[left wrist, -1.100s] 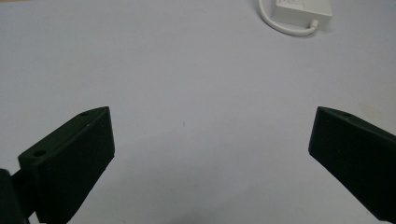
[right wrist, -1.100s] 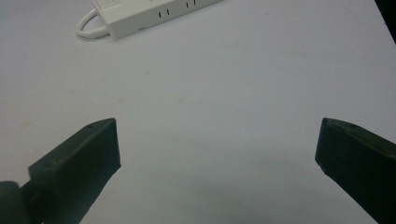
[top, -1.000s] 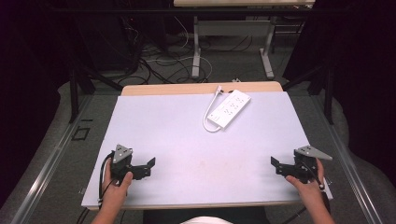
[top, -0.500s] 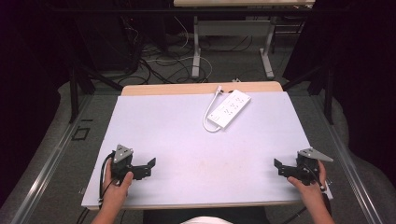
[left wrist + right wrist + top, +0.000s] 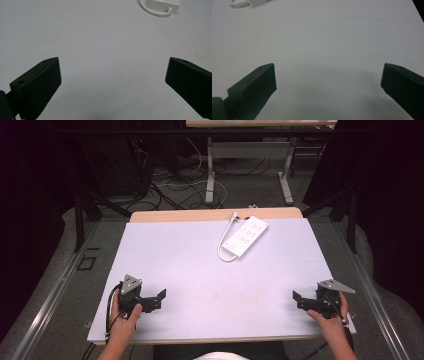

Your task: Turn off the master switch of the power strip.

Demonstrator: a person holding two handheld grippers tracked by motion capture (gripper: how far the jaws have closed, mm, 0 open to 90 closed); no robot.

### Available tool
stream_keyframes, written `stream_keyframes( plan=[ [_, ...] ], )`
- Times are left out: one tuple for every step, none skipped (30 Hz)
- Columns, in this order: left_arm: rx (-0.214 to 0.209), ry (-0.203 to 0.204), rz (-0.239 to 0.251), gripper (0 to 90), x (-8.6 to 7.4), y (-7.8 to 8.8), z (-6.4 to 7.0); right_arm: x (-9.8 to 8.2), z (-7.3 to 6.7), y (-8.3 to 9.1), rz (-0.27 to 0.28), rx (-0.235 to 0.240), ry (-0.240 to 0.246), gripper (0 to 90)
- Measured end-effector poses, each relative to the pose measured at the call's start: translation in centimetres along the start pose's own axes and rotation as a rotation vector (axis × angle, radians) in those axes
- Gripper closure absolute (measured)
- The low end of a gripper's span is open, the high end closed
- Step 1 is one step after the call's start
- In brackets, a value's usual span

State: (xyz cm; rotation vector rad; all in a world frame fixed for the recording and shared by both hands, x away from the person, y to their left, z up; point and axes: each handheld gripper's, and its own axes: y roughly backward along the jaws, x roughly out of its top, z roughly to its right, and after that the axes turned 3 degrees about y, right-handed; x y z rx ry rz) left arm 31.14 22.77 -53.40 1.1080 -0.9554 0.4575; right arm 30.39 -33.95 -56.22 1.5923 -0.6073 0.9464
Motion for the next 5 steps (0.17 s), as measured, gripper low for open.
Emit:
stream_keyframes(
  plan=[
    [0.001,-0.001,0.0,0.7,0.0,0.0,0.0,-0.01,0.01,-0.02,0.003,-0.001,0.001,0.0],
    [0.001,-0.001,0.0,0.7,0.0,0.0,0.0,0.01,0.05,0.02,-0.004,0.004,0.001,0.0],
    [-0.001,0.002,0.0,0.7,-0.01,0.01,0.02,0.04,0.08,0.12,-0.02,-0.001,0.004,0.0],
    [-0.004,0.009,0.0,0.7,-0.02,0.0,0.05,0.03,0.08,0.11,-0.02,-0.002,0.004,0.0],
    [-0.004,0.01,0.0,0.7,-0.02,0.01,0.04,0.02,0.07,0.06,-0.015,-0.001,0.004,0.0]
  ],
)
